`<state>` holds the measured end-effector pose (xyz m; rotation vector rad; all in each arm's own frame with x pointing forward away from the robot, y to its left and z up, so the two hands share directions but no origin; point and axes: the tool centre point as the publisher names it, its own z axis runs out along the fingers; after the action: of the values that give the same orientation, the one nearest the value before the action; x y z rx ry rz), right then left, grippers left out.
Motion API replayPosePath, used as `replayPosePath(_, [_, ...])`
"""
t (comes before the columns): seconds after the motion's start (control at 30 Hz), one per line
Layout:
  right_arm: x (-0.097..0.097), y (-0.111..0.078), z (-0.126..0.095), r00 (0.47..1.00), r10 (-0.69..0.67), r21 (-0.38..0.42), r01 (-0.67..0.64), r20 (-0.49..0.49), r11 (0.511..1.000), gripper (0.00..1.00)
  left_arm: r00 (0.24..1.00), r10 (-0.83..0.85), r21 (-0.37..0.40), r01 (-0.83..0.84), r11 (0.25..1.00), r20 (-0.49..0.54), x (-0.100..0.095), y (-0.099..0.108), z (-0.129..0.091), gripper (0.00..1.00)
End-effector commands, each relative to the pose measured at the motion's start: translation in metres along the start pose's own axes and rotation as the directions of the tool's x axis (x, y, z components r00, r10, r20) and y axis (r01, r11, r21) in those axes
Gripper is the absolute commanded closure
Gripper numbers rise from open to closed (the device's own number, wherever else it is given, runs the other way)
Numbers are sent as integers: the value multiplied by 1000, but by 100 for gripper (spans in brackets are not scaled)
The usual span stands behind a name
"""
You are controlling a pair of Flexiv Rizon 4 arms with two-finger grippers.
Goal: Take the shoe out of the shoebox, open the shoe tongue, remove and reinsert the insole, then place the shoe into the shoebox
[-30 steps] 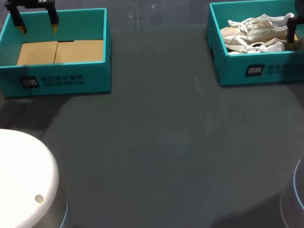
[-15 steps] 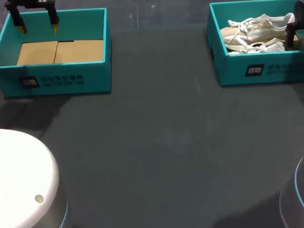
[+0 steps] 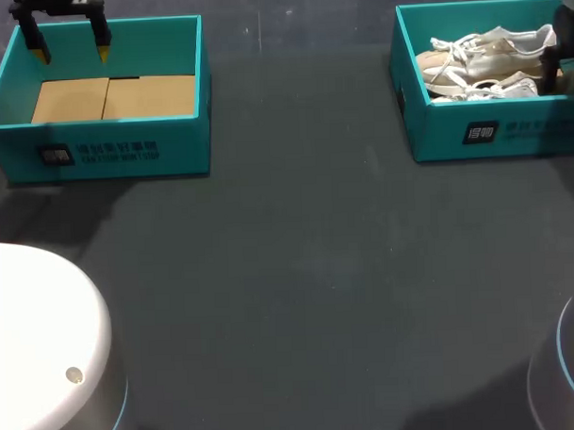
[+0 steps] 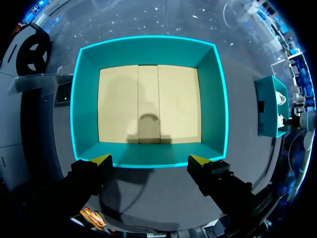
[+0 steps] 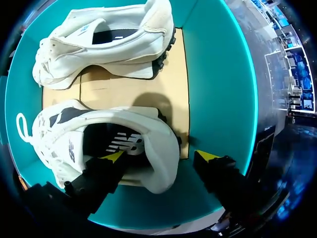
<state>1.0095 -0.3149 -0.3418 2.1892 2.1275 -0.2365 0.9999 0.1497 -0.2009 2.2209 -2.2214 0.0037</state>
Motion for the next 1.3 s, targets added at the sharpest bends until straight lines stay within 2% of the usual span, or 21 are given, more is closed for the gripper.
replayPosePath(0.03, [1, 3, -1, 1000, -5, -3, 5, 3, 1000, 30, 1000, 0, -1, 0, 1000, 1, 0, 0, 0, 0])
replayPosePath(0.43, [2, 4, 2, 999, -48, -22, 49, 20, 999, 13, 1000, 0, -1, 0, 1000, 1, 0, 0, 0, 0])
replayPosePath(0.73, [1, 0, 2, 998, -65, -49, 65, 16, 997, 21, 1000, 0, -1, 0, 1000, 1, 0, 0, 0, 0])
replayPosePath(0.93, [-1, 0, 2, 998, -70, -66, 70, 11, 995, 34, 1000, 0, -1, 0, 1000, 1, 0, 0, 0, 0])
replayPosePath(0.97, [-1, 0, 2, 997, -71, -67, 72, 11, 995, 44, 1000, 0, -1, 0, 1000, 1, 0, 0, 0, 0])
replayPosePath(1.0, [-1, 0, 2, 997, -71, -68, 72, 11, 995, 48, 1000, 0, -1, 0, 1000, 1, 0, 0, 0, 0])
replayPosePath(1.2, [-1, 0, 1, 997, -72, -68, 73, 11, 995, 53, 1000, 0, -1, 0, 1000, 1, 0, 0, 0, 0])
replayPosePath(1.3, [-1, 0, 1, 997, -72, -68, 73, 14, 995, 59, 1000, 0, -1, 0, 1000, 1, 0, 0, 0, 0])
